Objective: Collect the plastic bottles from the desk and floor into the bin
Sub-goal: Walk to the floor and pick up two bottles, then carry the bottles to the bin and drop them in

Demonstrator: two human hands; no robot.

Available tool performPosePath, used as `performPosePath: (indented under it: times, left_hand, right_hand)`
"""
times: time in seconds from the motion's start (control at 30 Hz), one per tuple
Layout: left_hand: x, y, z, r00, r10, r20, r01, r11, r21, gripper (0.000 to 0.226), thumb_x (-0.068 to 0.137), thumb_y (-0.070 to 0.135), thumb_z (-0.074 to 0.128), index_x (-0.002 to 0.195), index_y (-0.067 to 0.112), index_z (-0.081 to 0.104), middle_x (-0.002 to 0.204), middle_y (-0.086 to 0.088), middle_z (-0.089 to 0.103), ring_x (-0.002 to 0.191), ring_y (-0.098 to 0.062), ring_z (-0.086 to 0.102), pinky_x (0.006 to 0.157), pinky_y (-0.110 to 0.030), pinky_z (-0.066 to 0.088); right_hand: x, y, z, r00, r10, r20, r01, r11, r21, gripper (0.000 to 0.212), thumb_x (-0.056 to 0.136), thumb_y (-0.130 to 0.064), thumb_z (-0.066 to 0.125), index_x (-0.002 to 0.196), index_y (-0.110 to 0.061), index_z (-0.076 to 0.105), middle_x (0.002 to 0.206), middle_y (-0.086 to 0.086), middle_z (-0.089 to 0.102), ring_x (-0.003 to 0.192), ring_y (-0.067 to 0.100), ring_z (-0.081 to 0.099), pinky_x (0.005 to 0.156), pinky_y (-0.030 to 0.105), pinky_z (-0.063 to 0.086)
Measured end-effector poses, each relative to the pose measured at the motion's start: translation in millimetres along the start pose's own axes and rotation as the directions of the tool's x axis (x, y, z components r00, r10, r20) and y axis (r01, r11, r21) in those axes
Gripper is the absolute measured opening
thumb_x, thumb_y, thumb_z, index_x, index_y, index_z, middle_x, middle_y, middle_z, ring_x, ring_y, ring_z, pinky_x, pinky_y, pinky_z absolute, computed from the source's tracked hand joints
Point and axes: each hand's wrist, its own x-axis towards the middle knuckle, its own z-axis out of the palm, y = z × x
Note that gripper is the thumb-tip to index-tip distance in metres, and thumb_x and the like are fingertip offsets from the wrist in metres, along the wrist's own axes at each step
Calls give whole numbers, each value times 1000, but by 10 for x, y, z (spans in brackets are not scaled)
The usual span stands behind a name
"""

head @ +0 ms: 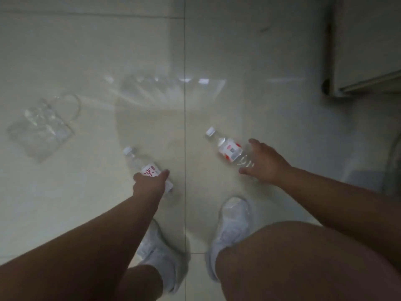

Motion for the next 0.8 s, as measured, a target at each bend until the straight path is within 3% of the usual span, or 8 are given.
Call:
performPosePath:
  times: [0.07, 0.13, 0.27, 0.4, 0.53, 0.63, 0.73, 0.8]
  left_hand:
    - [198, -58, 132, 999, -43, -21, 42, 998, -45, 103, 78, 47, 84, 152, 8, 25, 142, -20, 49, 124, -41, 55, 101, -54, 54]
    - [298, -87, 194, 999, -48, -16, 47, 996, -74, 99, 79, 41, 85, 150, 7, 25, 143, -19, 48, 125, -40, 54, 102, -54, 53]
    - [221, -62, 125, 998, 3, 63, 3, 996, -89, 81, 80, 25, 84, 145, 9, 37, 135, -18, 55, 115, -39, 60, 98, -55, 55]
    - [-300, 122, -246, 981, 147, 129, -138, 987, -77, 77, 78, 23, 85, 142, 14, 43, 120, -8, 58, 96, -30, 61, 81, -40, 54]
    - [-1150, 292, -1038, 939, 251, 235, -251, 968, -30, 77, 76, 27, 83, 142, 21, 44, 120, -6, 62, 102, -29, 66, 85, -42, 57]
    - [-2005, 295, -1915, 911, 290, 292, -292, 956, -36, 70, 79, 28, 83, 140, 23, 50, 117, -7, 67, 101, -30, 70, 89, -51, 60]
    - [-2861, 152, -2858, 904, 321, 282, -315, 947, -70, 71, 81, 37, 84, 142, 19, 52, 117, -7, 71, 96, -23, 73, 86, -40, 60]
    - [-3413, -28, -3497, 907, 329, 263, -307, 944, -123, 66, 81, 39, 83, 139, 19, 56, 110, -1, 73, 90, -18, 75, 82, -38, 61]
  right_hand:
    - [193, 66, 191, 999, 6, 34, -6, 1000, 11, 92, 61, -62, 85, 135, -22, 47, 123, 8, 63, 106, 29, 63, 84, 37, 51]
    - [244, 87, 277, 998, -6, 67, 2, 999, 54, 82, 59, -66, 82, 123, -27, 52, 112, -1, 62, 91, 20, 61, 73, 33, 45]
    - [109, 42, 165, 998, 30, 53, -38, 986, 162, 83, 59, -65, 83, 125, -27, 53, 108, -6, 60, 89, 15, 60, 68, 30, 41]
    - [-367, -188, -312, 999, 39, 24, -43, 971, 236, 95, 57, -70, 82, 134, -26, 49, 109, -7, 61, 87, 12, 64, 66, 29, 44]
    - [-1328, -604, -923, 1000, 23, 21, -28, 968, 249, 95, 55, -71, 82, 132, -26, 49, 101, -10, 63, 80, 5, 64, 61, 27, 45]
    - [-2316, -1023, -1468, 999, 12, 36, -20, 974, 225, 90, 58, -65, 86, 131, -23, 54, 104, -5, 67, 84, 12, 66, 66, 27, 45]
    - [-3361, -1460, -2067, 998, 8, 70, -25, 970, 242, 83, 56, -67, 84, 123, -25, 59, 91, -17, 66, 75, -5, 62, 60, 11, 41]
    - [-4043, -1753, -2445, 996, 24, 91, -46, 967, 251, 85, 47, -76, 78, 116, -31, 58, 91, -20, 64, 78, -8, 60, 64, 12, 44]
